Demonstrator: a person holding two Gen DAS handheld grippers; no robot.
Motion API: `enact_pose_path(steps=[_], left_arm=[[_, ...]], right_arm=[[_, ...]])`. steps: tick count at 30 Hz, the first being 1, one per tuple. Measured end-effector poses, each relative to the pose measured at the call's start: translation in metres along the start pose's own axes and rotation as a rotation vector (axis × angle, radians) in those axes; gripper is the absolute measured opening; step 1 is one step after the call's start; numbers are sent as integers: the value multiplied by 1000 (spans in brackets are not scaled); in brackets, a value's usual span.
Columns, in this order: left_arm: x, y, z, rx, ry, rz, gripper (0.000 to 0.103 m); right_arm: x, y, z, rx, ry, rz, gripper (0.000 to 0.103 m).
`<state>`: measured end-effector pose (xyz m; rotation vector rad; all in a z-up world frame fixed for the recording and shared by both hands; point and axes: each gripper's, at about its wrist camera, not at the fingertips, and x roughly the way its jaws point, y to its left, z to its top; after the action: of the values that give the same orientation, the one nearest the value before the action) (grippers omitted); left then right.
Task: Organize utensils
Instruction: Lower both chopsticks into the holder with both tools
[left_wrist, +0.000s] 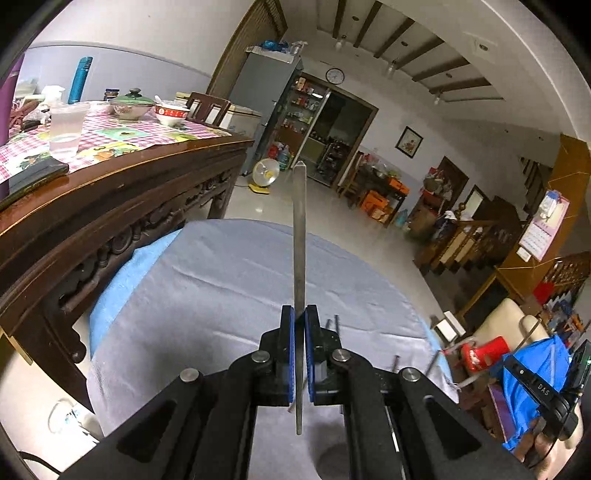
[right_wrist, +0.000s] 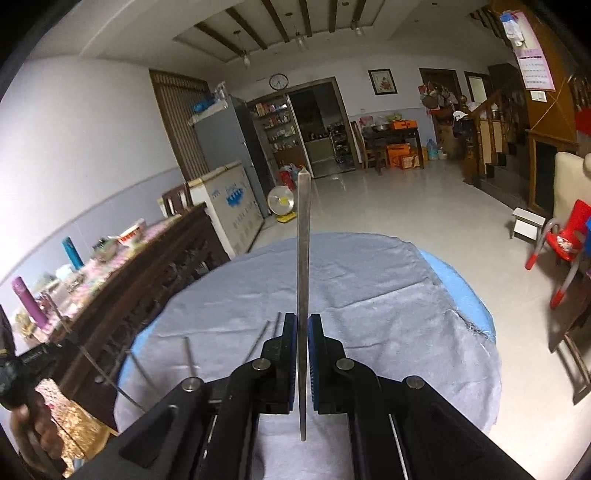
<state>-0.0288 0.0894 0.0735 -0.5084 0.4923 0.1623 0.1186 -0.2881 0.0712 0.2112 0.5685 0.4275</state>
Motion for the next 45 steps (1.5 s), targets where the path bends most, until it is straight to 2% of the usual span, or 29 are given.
enact_pose_path(steps=[12, 20, 37, 45], left_arm=[[-38, -34, 1, 11, -27, -149, 5], [-31, -57, -18, 31, -19, -188, 5], [11, -67, -70, 82, 52, -128, 5], [23, -69, -85, 96, 99, -113, 5]], right_arm=[[-51, 31, 6, 3, -70, 132, 6], [-49, 47, -11, 9, -62, 186, 6], [3, 64, -69, -36, 42, 144, 6], [13, 64, -82, -46, 80, 135, 6]])
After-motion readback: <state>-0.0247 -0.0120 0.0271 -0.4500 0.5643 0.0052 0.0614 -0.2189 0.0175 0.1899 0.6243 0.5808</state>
